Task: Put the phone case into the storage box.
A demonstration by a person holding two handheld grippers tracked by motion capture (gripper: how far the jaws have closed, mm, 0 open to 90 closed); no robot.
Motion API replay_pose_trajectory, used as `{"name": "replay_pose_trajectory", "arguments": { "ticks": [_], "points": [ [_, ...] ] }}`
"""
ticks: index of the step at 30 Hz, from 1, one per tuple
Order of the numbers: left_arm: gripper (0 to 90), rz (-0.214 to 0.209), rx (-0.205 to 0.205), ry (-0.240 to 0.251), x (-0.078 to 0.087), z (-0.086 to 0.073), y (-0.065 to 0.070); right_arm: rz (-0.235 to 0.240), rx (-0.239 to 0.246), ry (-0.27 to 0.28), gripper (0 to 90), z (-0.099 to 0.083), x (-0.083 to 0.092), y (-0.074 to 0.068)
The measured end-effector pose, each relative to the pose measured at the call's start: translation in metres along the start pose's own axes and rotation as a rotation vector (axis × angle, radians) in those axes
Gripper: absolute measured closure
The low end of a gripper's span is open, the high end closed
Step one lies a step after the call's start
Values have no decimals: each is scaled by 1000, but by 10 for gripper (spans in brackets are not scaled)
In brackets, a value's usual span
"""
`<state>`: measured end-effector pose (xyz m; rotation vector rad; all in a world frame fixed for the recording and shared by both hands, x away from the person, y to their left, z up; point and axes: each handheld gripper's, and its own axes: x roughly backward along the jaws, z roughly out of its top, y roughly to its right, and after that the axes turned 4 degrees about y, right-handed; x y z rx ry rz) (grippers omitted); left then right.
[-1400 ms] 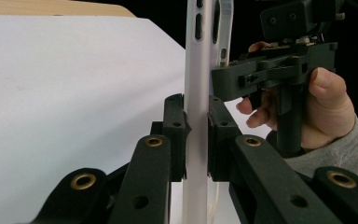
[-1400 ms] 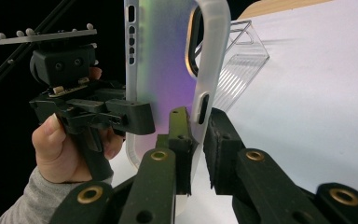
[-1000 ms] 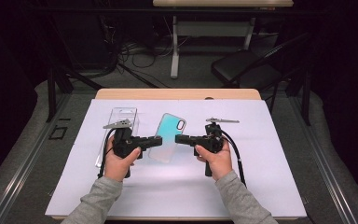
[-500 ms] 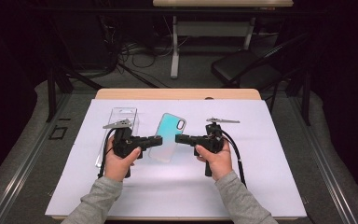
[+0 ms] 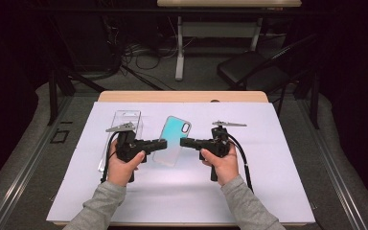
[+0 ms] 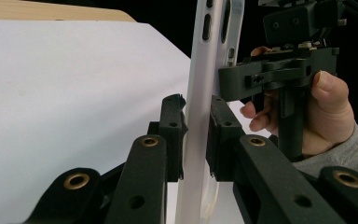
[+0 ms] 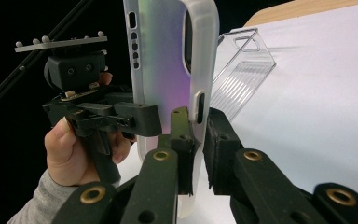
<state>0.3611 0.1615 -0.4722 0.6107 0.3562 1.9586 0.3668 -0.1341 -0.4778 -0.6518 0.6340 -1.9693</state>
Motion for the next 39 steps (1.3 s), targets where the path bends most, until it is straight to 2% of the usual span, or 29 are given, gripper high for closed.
{"name": "replay_pose_trajectory", "arguments": {
  "ticks": [21, 28, 39],
  "points": [
    [605, 38, -12, 10, -1, 1, -2, -28, 6, 5, 830, 1, 2, 3],
    [550, 55, -39, 13, -1, 1, -1, -57, 28, 3, 830, 0, 2, 3],
    [482, 105, -91, 7, -1, 3, 2, -97, 60, -2, 830, 0, 3, 4]
  ]
}}
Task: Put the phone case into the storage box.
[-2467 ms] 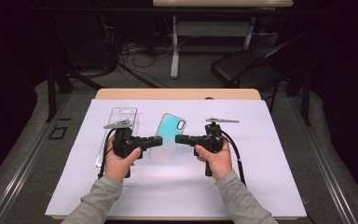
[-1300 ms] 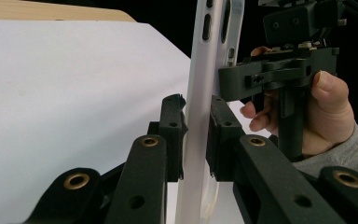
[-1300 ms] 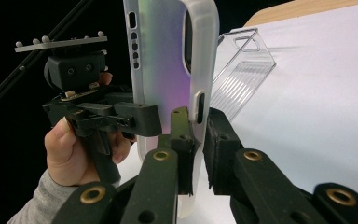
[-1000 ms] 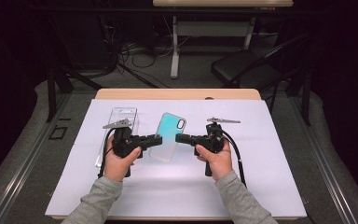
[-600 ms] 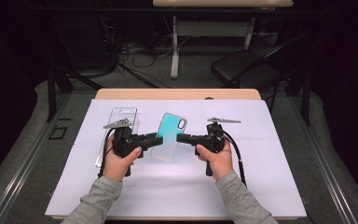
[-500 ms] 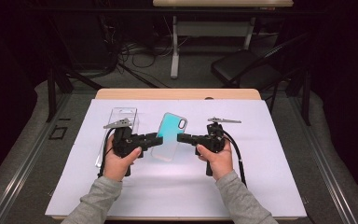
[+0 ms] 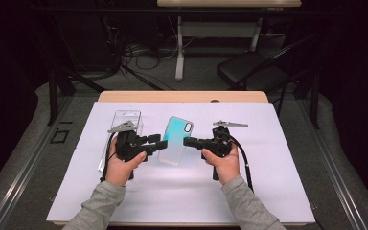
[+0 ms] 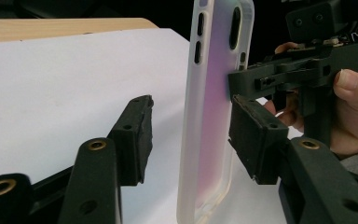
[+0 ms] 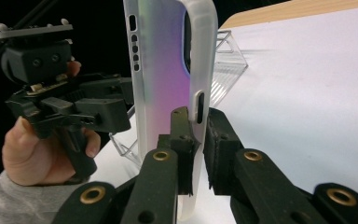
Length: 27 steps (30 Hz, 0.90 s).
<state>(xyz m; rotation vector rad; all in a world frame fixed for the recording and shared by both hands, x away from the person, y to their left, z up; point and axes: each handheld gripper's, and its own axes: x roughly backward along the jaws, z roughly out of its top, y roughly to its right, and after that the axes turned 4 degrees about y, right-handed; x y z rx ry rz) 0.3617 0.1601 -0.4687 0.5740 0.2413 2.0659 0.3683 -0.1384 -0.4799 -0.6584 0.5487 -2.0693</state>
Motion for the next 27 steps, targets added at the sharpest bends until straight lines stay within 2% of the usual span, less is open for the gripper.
{"name": "replay_pose_trajectory", "arguments": {
  "ticks": [9, 11, 19, 24, 26, 27],
  "points": [
    [438, 54, -51, -6, 2, 3, 2, -45, 38, -2, 829, 0, 0, -1],
    [439, 57, -54, -7, 2, 3, 3, -56, 46, -4, 829, 0, 0, -1],
    [486, 91, -113, -28, 2, 5, 9, -84, 73, -7, 829, -1, 1, -2],
    [491, 135, -164, -34, 2, 7, 11, -92, 83, -9, 829, -1, 0, -2],
    [490, 127, -156, -49, 2, 7, 12, -94, 86, -9, 829, -1, 0, -2],
    [496, 124, -164, -47, 2, 7, 12, -96, 87, -10, 829, -1, 0, -2]
  ]
}}
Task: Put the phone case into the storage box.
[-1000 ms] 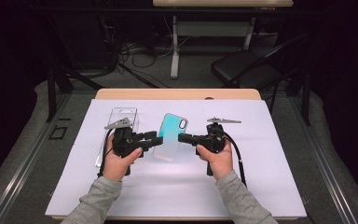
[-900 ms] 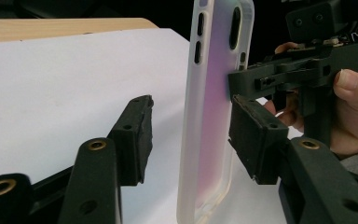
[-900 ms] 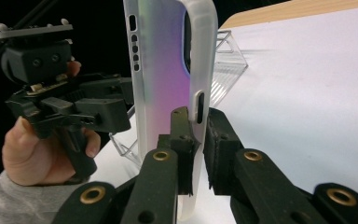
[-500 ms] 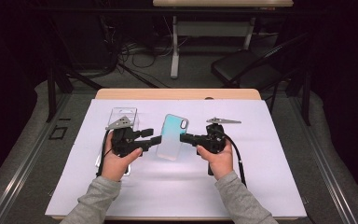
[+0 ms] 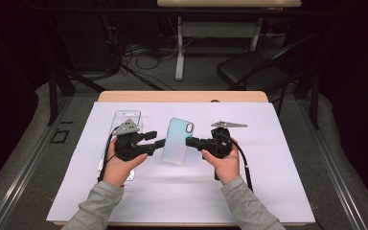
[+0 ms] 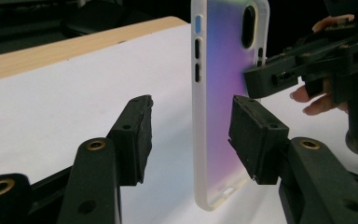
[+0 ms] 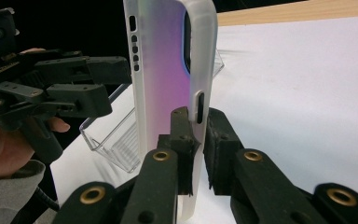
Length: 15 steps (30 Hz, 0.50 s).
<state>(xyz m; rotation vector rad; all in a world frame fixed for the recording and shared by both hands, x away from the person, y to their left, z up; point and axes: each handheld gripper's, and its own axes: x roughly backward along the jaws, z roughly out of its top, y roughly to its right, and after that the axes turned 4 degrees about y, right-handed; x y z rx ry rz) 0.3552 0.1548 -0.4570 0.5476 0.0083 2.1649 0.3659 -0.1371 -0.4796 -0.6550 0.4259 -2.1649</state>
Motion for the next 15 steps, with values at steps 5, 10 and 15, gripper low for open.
{"name": "replay_pose_trajectory", "arguments": {
  "ticks": [5, 10, 15],
  "points": [
    [503, 29, -59, -9, 2, 3, 3, -3, 3, -1, 829, 0, 0, -1],
    [483, 73, -101, -12, 5, 5, 6, -6, 14, -5, 829, -1, -1, -1],
    [483, 99, -152, 2, 7, 7, 9, -12, 28, -9, 829, -1, -1, -4]
  ]
}}
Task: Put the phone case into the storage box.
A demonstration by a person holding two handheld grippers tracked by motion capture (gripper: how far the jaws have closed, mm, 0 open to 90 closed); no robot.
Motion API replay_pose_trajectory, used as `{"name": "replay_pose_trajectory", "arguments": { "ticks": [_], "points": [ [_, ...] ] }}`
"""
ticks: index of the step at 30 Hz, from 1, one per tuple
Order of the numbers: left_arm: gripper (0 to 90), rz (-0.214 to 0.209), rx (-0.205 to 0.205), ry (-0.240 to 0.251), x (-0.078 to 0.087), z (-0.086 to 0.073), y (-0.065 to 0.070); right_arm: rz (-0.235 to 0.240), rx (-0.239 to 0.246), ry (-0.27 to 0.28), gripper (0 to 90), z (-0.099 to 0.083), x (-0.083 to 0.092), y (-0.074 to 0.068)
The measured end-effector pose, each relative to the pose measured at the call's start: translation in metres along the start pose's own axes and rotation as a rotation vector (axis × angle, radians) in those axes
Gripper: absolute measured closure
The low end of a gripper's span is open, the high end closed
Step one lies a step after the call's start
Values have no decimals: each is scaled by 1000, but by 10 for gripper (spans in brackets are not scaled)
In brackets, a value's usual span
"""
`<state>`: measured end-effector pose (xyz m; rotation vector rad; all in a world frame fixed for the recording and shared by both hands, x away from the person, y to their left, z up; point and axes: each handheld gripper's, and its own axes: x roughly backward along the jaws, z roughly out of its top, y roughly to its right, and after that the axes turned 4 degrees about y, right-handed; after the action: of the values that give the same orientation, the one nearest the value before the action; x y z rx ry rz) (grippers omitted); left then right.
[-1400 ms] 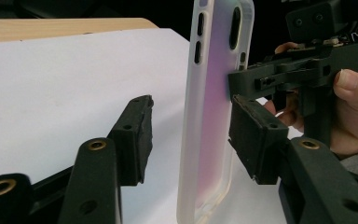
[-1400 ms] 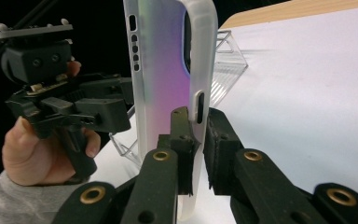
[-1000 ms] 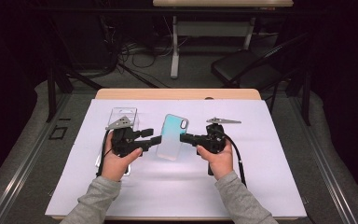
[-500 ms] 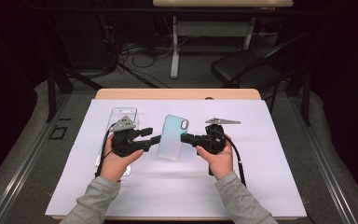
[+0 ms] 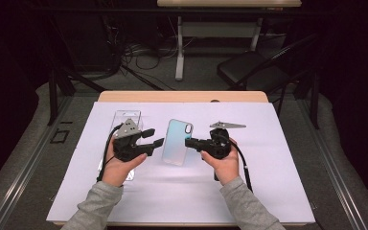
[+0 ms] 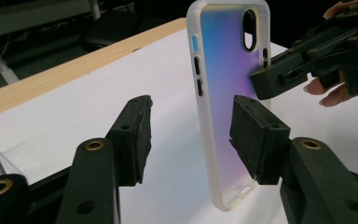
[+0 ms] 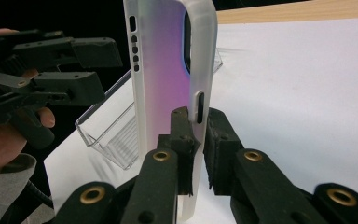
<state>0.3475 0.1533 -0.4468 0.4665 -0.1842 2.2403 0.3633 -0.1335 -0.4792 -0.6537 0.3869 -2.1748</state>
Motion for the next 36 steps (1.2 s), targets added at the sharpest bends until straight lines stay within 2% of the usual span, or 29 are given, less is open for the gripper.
{"name": "replay_pose_trajectory", "arguments": {
  "ticks": [5, 7, 16, 23, 36],
  "points": [
    [473, 45, -53, 2, 2, 3, 4, -12, 25, -4, 829, 0, 0, -3],
    [467, 48, -67, -1, 3, 3, 5, -17, 38, -6, 829, -1, -1, -4],
    [439, 81, -98, 5, 4, 4, 7, -30, 70, -21, 829, -2, -3, -9],
    [437, 83, -120, 25, 6, 6, 8, -48, 109, -29, 829, -4, -5, -14],
    [454, 99, -146, -5, 3, 5, 9, -79, 186, -72, 828, -9, -11, -24]
  ]
}}
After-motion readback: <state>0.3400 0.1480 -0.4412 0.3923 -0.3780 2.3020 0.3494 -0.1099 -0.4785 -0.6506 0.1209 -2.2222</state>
